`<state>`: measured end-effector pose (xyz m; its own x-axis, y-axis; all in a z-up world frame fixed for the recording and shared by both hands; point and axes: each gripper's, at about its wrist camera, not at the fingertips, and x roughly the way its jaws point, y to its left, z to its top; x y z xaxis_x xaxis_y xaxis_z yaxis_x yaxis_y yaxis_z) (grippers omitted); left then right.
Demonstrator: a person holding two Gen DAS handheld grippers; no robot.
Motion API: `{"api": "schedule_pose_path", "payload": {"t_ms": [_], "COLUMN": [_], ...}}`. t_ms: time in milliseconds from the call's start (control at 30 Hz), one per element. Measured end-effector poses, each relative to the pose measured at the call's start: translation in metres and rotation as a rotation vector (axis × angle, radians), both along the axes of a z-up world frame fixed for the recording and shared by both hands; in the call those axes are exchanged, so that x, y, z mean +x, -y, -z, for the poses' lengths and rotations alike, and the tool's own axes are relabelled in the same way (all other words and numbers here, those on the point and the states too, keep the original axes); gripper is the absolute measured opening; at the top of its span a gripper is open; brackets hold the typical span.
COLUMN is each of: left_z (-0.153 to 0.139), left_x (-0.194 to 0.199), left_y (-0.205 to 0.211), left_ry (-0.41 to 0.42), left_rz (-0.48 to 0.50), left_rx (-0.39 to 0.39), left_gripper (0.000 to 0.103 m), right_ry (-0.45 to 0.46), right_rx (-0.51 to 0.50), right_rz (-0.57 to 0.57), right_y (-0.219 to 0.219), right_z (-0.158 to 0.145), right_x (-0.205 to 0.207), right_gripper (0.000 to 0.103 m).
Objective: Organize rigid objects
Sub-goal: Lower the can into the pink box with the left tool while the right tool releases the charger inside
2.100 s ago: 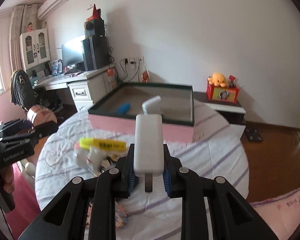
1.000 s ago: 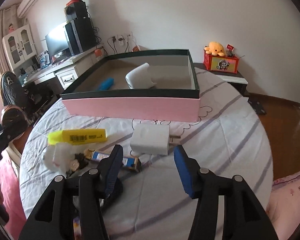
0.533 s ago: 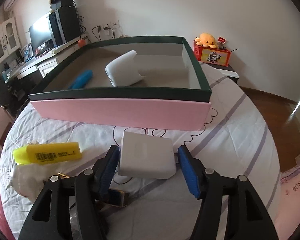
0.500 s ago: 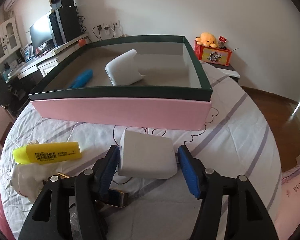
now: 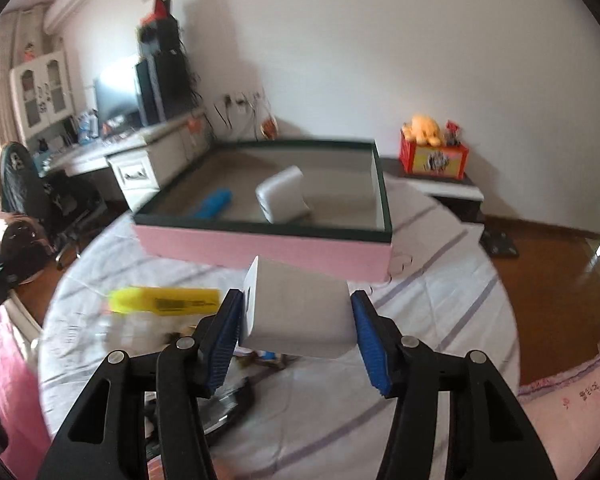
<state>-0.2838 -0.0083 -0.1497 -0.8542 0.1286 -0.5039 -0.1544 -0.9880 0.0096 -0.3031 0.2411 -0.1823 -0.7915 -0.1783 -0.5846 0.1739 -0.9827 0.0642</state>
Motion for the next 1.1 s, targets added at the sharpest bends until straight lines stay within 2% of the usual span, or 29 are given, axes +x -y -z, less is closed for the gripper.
{"api": "schedule_pose_path", "payload": {"t_ms": [300,567,833,1100], "left_z": [-0.035,-0.051,-0.058,-0.035], "left_x": [0.021,0.014,-0.034,-0.121], "left_y": [-0.002,-0.005,-0.014,-0.038], "left_ry": [-0.094,-0.138,-0.151,-0.054], "left_rz": [-0.031,-0.056,-0.091,-0.009], "left_rx": [-0.022,-0.058,-0.110,-0.114], "left_gripper": [0.054,0.054,0.054,0.054], "right_ry": [-0.145,-0.177,-0.161,-0.093], "right_rx": [0.008,0.014,0.016,0.021], "right_rz": [-0.075,-0.089,-0.077,-0.063], "right_y": [0.014,0.013,0.005,-0.003], "right_z": [-0.058,-0.069,-0.063,-0.040], "right_x": [0.040,0.025,-0.021,-0.089], "right_gripper": [0.056,0.056,0.056,0.056]}}
